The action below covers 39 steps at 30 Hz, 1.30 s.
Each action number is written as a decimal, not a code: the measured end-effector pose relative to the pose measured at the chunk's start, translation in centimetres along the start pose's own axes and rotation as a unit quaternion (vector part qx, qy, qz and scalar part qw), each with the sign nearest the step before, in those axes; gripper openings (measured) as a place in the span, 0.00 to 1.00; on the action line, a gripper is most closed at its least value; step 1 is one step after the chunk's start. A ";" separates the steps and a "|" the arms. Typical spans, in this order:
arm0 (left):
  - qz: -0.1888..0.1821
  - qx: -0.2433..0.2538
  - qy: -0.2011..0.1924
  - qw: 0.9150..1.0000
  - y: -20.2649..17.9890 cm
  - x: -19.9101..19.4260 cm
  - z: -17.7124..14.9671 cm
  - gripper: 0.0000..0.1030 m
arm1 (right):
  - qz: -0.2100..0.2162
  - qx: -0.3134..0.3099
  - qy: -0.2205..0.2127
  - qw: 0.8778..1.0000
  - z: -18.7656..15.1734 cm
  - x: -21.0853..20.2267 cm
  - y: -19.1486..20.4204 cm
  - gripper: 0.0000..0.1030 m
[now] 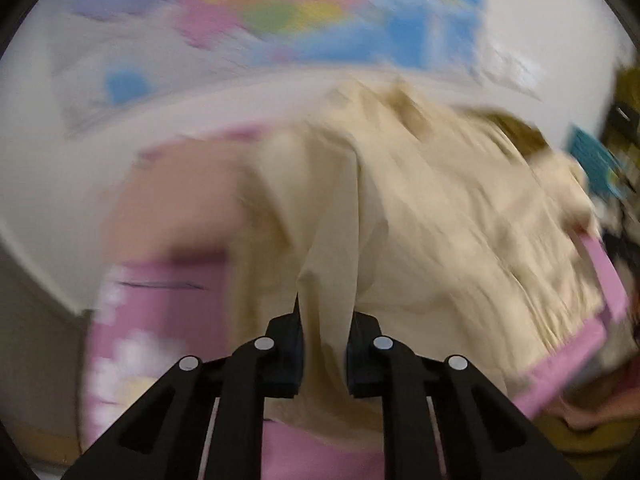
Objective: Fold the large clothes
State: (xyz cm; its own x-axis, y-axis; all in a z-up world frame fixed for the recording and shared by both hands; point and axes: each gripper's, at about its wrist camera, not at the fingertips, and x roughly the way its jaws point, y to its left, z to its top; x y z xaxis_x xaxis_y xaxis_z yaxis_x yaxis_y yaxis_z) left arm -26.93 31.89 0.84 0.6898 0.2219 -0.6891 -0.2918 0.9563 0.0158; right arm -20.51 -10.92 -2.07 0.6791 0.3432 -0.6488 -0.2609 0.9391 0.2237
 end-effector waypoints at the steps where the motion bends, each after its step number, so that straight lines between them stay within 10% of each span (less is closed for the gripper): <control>1: 0.031 -0.017 -0.016 0.999 2.2 -1.1 1.0 0.14 | 0.002 0.005 -0.002 1.000 -0.2 -0.1 0.0 0.64; 6: 0.150 -0.035 -0.016 0.988 8.4 -1.2 3.7 0.28 | 0.008 0.022 -0.003 1.000 -1.1 -0.3 -0.1 0.64; 8: 0.277 -0.002 0.023 0.960 8.2 1.8 3.2 0.53 | 0.003 0.033 0.000 0.999 -1.7 -0.2 -0.2 0.65; 10: 0.321 0.039 0.045 0.945 7.2 4.1 1.6 0.53 | -0.003 0.037 0.003 0.999 -2.6 -0.3 -0.3 0.68; 16: 0.084 0.056 -0.049 0.994 2.4 0.2 -3.8 0.70 | -0.015 0.024 0.017 0.999 -5.9 -1.6 0.2 0.79; 20: -0.009 0.087 -0.077 0.993 -0.9 -0.8 -6.9 0.74 | -0.018 -0.026 0.033 0.999 -8.2 -1.7 2.2 0.88; 26: -0.015 0.121 -0.034 0.992 -3.1 2.9 -10.1 0.79 | -0.089 -0.099 0.035 0.990 -10.2 1.7 4.8 0.81; 29: -0.004 0.132 -0.011 0.991 -3.4 5.3 -10.8 0.82 | -0.056 -0.046 0.000 0.997 -9.3 2.5 4.0 0.62; 31: 0.003 0.131 -0.003 0.991 -3.9 6.7 -10.8 0.83 | -0.004 -0.002 0.002 1.000 -8.4 3.0 3.5 0.17; 32: 0.008 0.128 -0.001 0.992 -3.8 7.0 -10.5 0.83 | 0.006 0.010 0.001 1.000 -7.9 2.9 3.5 0.14; 34: 0.007 0.114 -0.010 0.993 -3.8 7.0 -9.7 0.74 | 0.049 0.032 -0.018 0.998 -6.5 1.3 3.6 0.11; 39: -0.079 0.045 -0.059 0.994 -1.7 2.1 -6.6 0.14 | 0.126 0.048 -0.048 0.990 -3.4 -5.1 4.8 0.08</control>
State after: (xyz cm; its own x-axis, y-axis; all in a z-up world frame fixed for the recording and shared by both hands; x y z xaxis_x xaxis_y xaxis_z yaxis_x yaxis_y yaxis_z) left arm -29.33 29.47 -5.47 0.7968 0.0837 -0.5984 -0.1174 0.9929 -0.0175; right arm -27.55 -8.20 -0.11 0.6640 0.5629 -0.4922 -0.3673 0.8189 0.4411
